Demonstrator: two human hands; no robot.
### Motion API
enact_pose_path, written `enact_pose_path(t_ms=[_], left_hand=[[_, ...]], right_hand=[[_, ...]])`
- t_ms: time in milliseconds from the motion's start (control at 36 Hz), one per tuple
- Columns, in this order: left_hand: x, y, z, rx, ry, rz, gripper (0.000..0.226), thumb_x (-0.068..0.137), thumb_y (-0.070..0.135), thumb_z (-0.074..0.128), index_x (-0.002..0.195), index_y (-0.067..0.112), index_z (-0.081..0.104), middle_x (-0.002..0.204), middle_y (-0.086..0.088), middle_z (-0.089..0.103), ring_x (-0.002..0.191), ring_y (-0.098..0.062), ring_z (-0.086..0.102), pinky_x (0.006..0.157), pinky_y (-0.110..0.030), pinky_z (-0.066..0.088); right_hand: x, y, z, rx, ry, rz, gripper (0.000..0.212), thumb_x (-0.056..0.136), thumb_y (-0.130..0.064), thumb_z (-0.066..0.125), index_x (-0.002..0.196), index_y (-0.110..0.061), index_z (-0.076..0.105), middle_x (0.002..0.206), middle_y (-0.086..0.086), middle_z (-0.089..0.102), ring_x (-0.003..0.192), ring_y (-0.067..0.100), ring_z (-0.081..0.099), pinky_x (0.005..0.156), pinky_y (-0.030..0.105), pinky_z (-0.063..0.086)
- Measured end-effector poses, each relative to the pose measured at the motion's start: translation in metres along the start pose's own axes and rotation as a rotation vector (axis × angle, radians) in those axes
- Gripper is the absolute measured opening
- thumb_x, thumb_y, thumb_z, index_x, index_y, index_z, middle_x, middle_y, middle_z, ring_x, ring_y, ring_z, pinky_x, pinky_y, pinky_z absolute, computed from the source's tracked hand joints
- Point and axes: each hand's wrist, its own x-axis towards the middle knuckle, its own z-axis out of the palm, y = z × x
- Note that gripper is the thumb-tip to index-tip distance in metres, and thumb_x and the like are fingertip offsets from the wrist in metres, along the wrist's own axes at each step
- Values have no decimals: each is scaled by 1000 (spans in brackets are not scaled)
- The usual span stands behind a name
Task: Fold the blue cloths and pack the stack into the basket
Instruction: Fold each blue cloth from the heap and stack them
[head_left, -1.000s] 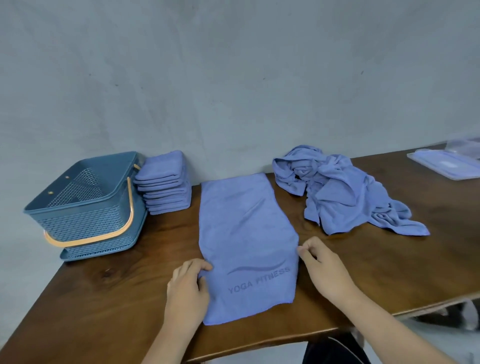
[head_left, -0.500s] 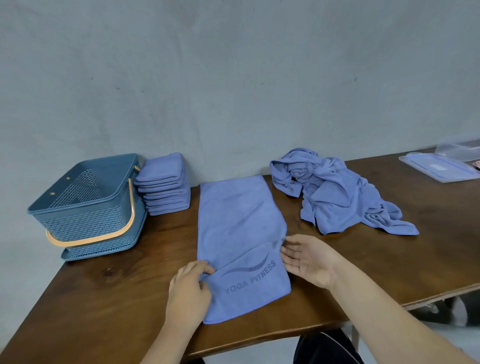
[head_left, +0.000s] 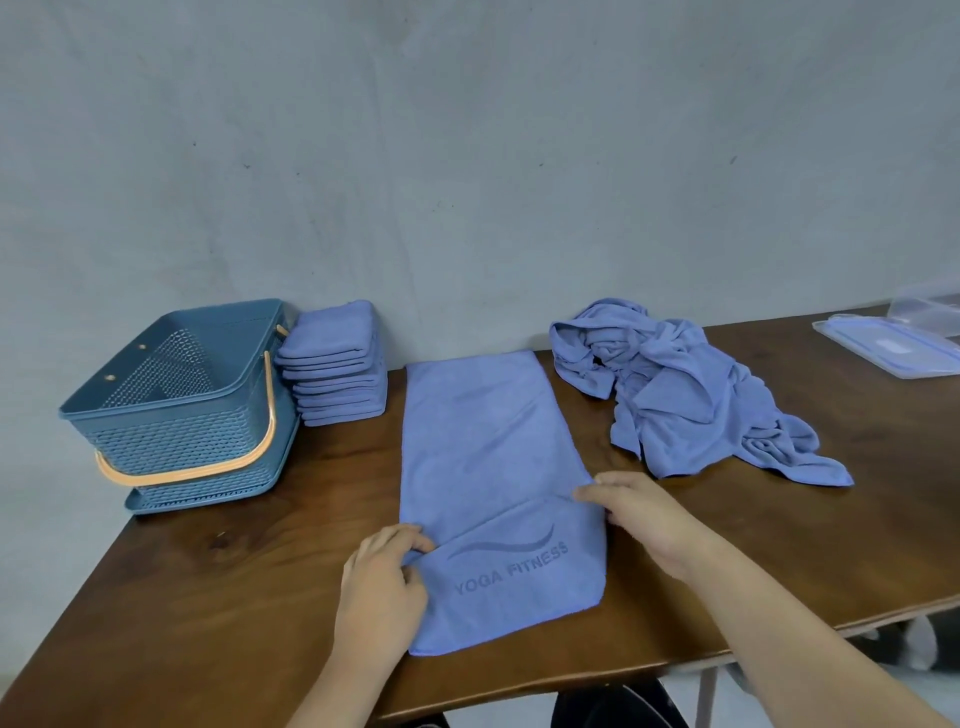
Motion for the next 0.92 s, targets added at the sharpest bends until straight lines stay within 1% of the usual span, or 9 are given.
enact_pose_path(t_ms=[83,167,306,417,500,583,667,778,917], left_hand=[[-1,3,-2,-3,-5,-3,53,83,-6,54,93,44,65,125,32,57,119,-2,52,109,-33,42],[-2,2,-3,-9,2,3,54,82,-8,54,94,44,66,126,31,58,120,-2,51,109,-34,44],[-15,5,-9,-174,32,59,56,84,-14,56,96,39,70,123,29,62,125,0,51,100,-20,41],[-33,-2,-25,-224,-136,206,63,74,-20,51,94,37,68,113,15,66,115,-14,57,95,-24,45],[-43,-14,-41,-141,-285,297,64,68,-9,46,97,43,67,116,18,66,116,-16,59,98,-29,45],[-47,-18,-48,-141,-318,314,60,71,-6,50,103,40,71,123,17,67,121,-15,60,103,-23,42],[-47,-15,-49,-171,-343,289,53,82,-8,65,106,38,76,123,16,69,122,-14,62,104,-19,42],[-45,-16,-47,-157,-282,291,43,90,2,81,103,43,77,117,17,71,116,-13,65,99,-21,46],[-47,-8,-48,-167,-228,218,27,99,20,73,107,46,72,114,17,71,111,-11,66,91,-27,50]], right_hand=[[-3,0,-11,57,-3,45,39,96,-41,71,102,-3,66,118,7,77,114,27,72,109,45,52],[-15,0,-17,-42,14,105,32,96,-43,73,101,-14,60,119,16,71,102,26,75,90,47,63],[-34,20,-30,-139,15,50,45,99,-31,71,137,-47,51,109,1,73,84,18,74,70,32,59],[-49,36,-44,-171,-63,-80,45,108,-10,44,126,-44,68,95,8,65,73,19,59,67,32,52],[-59,48,-51,-284,-113,-135,60,99,10,35,115,-31,76,100,-3,70,79,16,63,72,33,54],[-66,55,-50,-385,-107,-205,68,95,16,41,115,-38,77,94,-10,73,82,16,66,84,31,56],[-68,57,-50,-321,-87,-236,73,94,20,46,122,-41,76,110,-11,74,99,20,68,86,34,58],[-70,55,-51,-199,-81,-276,64,98,19,54,132,-32,72,123,-4,76,115,17,70,87,36,59],[-68,60,-48,-150,-16,-302,52,96,12,66,130,-26,73,118,-2,79,112,20,73,99,38,58]])
